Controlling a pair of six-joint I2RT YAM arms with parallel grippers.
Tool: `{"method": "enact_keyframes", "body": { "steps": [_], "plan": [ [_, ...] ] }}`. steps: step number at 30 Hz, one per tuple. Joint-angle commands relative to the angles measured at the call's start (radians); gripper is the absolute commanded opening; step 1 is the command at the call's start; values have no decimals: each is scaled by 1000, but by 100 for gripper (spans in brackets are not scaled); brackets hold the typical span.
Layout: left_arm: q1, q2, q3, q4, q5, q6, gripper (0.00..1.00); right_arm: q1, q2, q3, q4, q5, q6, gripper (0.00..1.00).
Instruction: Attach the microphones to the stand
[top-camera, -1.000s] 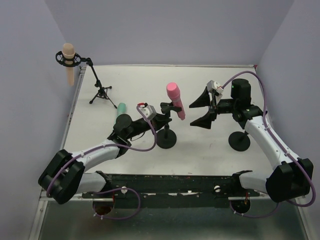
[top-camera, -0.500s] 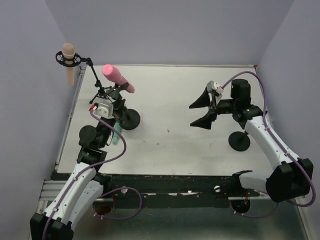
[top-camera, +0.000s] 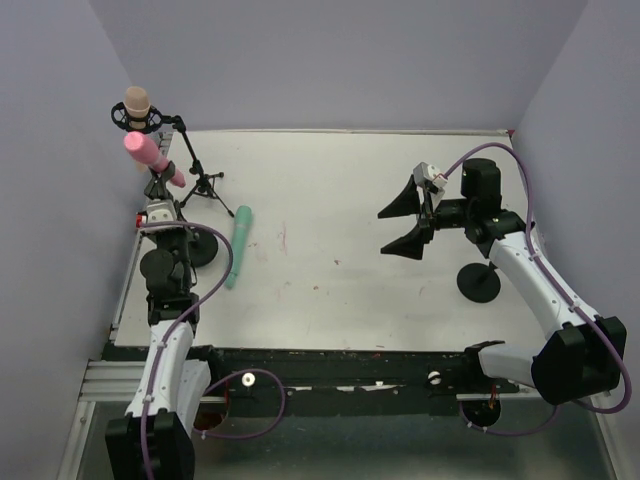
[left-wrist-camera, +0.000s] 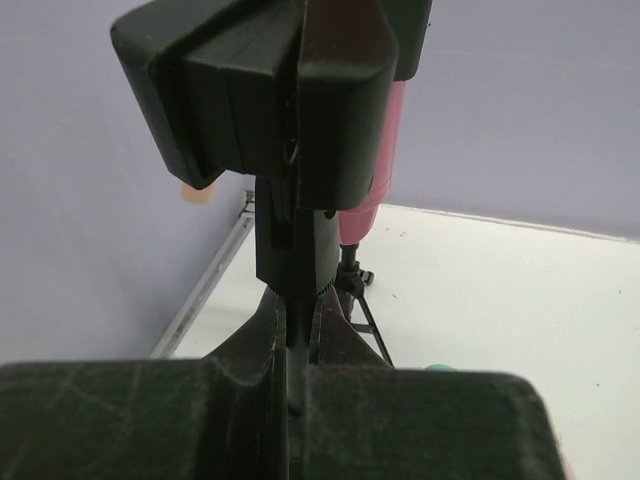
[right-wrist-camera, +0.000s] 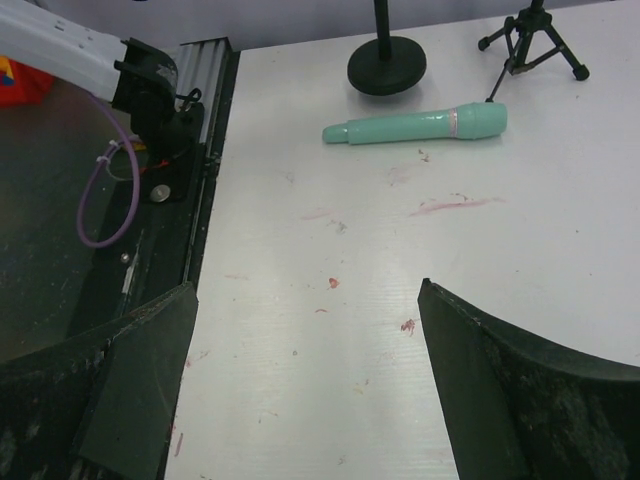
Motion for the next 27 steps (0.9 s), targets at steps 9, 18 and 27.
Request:
{"method": "enact_keyframes", "body": {
  "steps": [9, 18, 27],
  "plan": [
    [173, 288, 1, 476, 126, -61, 0, -6, 14, 20, -30, -36, -28, 100],
    [174, 316, 9, 401, 100, -72, 22, -6, 20, 24, -42, -36, -38, 100],
    [173, 299, 26, 326, 102, -84, 40, -6, 17, 27, -51, -36, -47, 100]
  ]
}}
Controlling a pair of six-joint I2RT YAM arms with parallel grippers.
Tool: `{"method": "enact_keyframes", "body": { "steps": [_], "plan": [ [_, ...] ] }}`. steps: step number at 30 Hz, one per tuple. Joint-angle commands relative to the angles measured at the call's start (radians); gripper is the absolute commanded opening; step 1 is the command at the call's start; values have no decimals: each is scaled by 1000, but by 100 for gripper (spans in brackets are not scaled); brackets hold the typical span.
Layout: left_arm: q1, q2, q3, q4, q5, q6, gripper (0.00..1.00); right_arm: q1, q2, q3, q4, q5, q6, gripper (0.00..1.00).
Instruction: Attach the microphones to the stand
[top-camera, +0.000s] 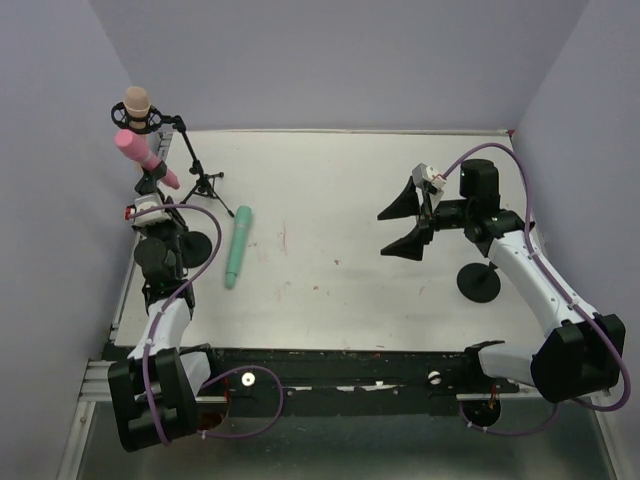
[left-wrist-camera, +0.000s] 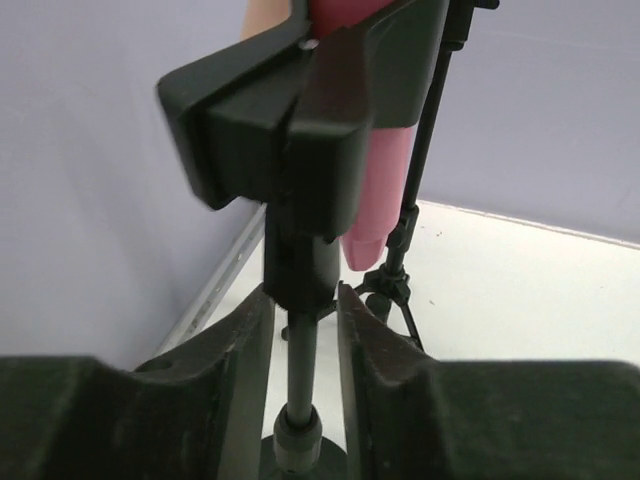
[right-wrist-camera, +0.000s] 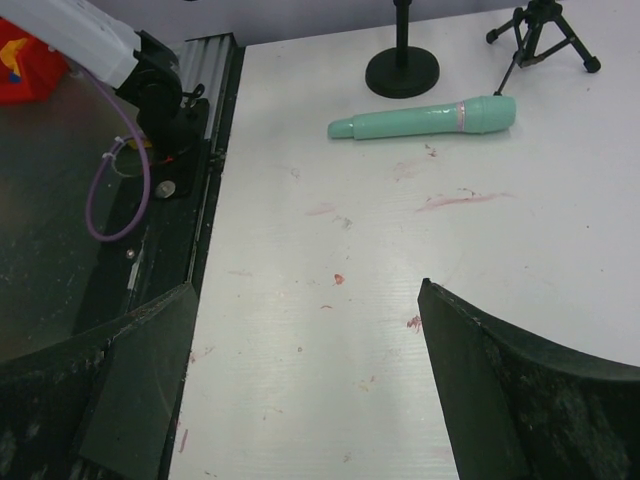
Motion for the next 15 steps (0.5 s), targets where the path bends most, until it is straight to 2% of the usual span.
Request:
{"method": "enact_keyframes", "body": {
  "steps": [1, 5, 7, 11, 15],
  "plan": [
    [5, -35, 33, 14, 11, -20, 45, -6, 5, 25, -22, -28, -25, 100],
    [-1, -107, 46, -128, 12, -71, 75, -6, 6, 27, -26, -28, -28, 100],
    [-6, -156, 58, -240, -21, -112, 84, -6, 6, 27, -27, -29, -28, 100],
    [-19, -264, 58, -426, -50, -172, 91, -7, 5, 29, -30, -32, -33, 100],
    [-23, -394, 59, -616, -102, -215, 92, -6, -3, 29, -38, -31, -39, 100]
  ]
}}
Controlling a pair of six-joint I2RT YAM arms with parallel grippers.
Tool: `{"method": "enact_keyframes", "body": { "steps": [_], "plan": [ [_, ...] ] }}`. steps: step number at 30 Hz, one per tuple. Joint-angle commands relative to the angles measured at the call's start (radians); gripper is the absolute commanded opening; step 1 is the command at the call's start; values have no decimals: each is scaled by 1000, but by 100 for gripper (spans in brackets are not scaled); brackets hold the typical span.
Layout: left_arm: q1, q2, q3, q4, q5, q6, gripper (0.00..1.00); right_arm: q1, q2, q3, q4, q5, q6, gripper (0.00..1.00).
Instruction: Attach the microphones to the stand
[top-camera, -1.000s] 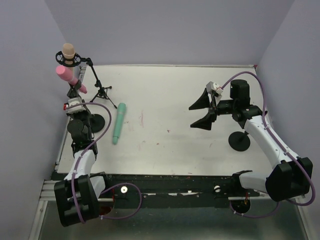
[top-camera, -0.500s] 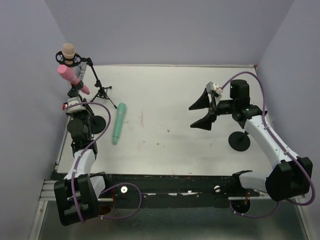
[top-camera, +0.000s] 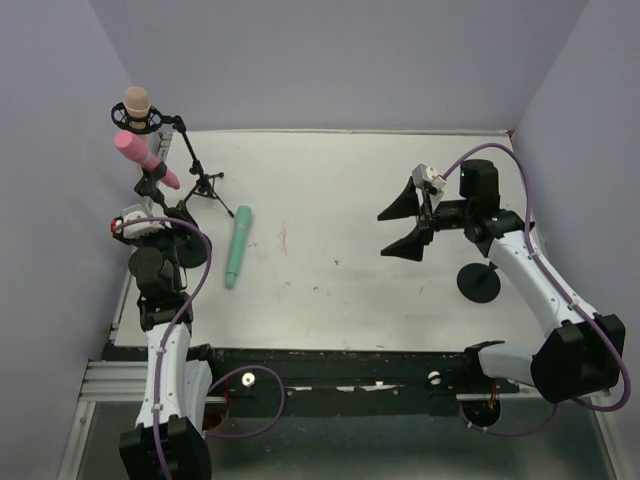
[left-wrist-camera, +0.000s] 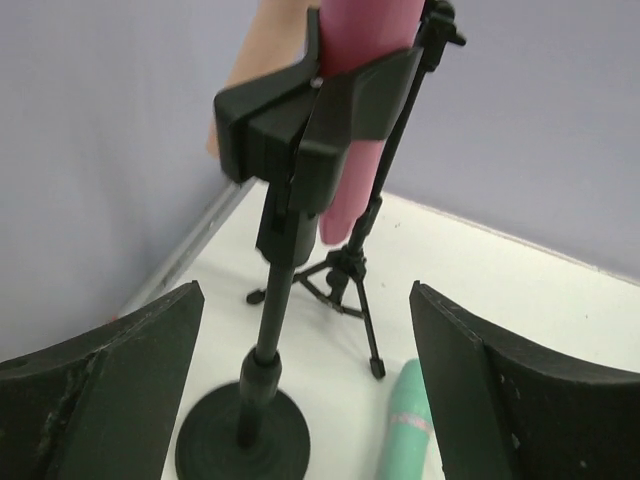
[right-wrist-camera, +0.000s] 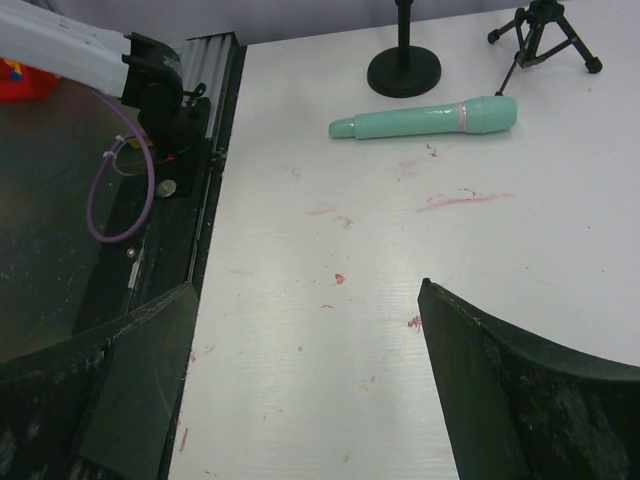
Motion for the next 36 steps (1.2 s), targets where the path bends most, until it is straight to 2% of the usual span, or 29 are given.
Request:
{"method": "enact_keyframes", "body": {
  "steps": [1, 3, 4, 5, 7, 10, 14, 16, 19, 23, 25, 30, 34, 36],
  "plan": [
    [-12, -153, 16, -311, -74, -92, 92, -6, -5, 29, -34, -23, -35, 100],
    [-27, -237, 29, -398, -41, -106, 92, -6, -5, 31, -49, -10, -52, 100],
    [-36, -274, 56, -460, -25, -121, 95, -6, -8, 35, -63, -3, -67, 100],
    [-42, -296, 84, -533, 11, -143, 99, -6, -8, 40, -81, 6, -84, 100],
    [-47, -326, 137, -639, 140, -173, 99, -6, -8, 63, -163, 23, -171, 100],
    [-84, -362, 168, -692, 244, -257, 99, -6, -12, 133, -351, 76, -308, 100],
    [-137, -339, 188, -644, 424, -265, 99, -6, -29, 282, -486, 141, -281, 100],
    [-186, -270, 251, -696, 516, -224, 99, -6, -20, 377, -592, 190, -273, 100],
    [-287, -123, 395, -852, 591, -113, 99, -6, -40, 454, -630, 382, -160, 100],
    [-430, -21, 473, -953, 555, 18, 99, -51, -94, 479, -603, 735, -20, 100],
    [-470, -15, 461, -940, 541, 38, 99, -113, -114, 482, -601, 864, 25, 100],
    [-482, -75, 339, -848, 547, 18, 99, -272, -170, 453, -575, 1056, 132, 100],
    [-482, -148, 287, -832, 502, 38, 99, -386, -167, 430, -537, 1372, 449, 100],
    [-482, -179, 251, -816, 505, 32, 99, -407, -190, 428, -552, 1434, 564, 100]
  ]
}}
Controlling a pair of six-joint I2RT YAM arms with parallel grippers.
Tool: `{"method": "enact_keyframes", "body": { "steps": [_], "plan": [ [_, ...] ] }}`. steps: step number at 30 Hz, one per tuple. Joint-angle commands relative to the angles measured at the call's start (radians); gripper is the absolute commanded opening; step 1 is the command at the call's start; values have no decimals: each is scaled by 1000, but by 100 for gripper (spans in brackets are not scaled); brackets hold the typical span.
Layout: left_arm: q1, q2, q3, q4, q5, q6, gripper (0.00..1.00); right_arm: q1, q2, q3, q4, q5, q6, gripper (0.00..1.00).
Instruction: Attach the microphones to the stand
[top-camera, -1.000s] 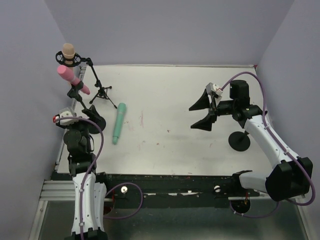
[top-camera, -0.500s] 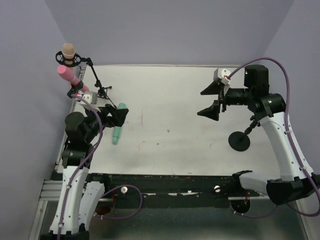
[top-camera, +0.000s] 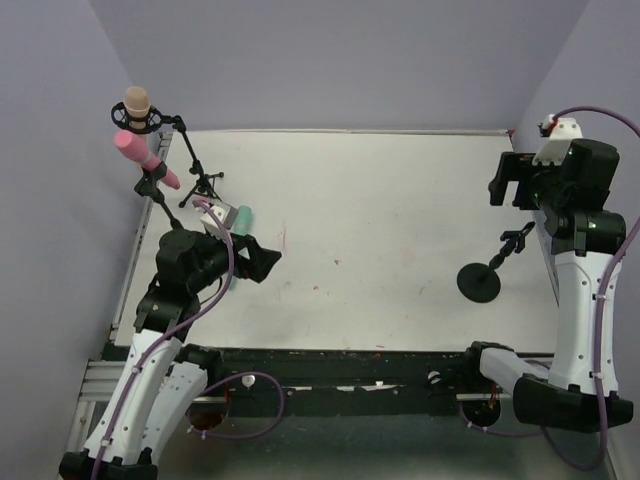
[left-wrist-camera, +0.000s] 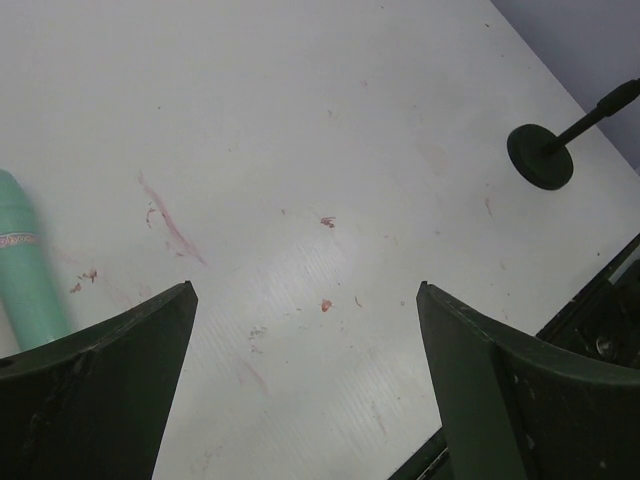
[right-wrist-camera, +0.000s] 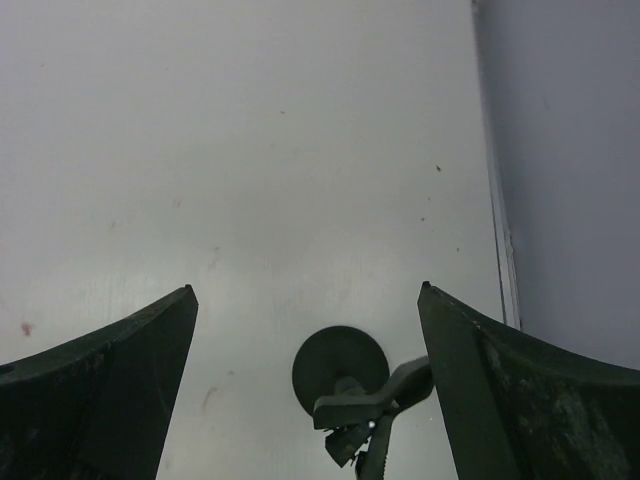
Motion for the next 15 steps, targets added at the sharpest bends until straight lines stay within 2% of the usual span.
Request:
{"method": "enact_keyframes", "body": {
  "steps": [1, 5, 8, 12, 15],
  "plan": [
    [-5, -104, -77, 51, -9, 21, 99, -57, -41, -23, -13, 306, 345, 100],
    [-3, -132, -77, 52, -17, 23, 99, -97, -26, -49, -54, 304, 468, 100],
    [-5, -141, -79, 52, -15, 21, 99, -111, -7, -93, -57, 361, 509, 100],
    [-5, -158, -82, 54, -15, 20, 99, -119, 1, -161, -54, 362, 537, 100],
    [-5, -167, -83, 55, -17, 20, 99, -120, 11, -187, -54, 399, 548, 93]
  ]
}}
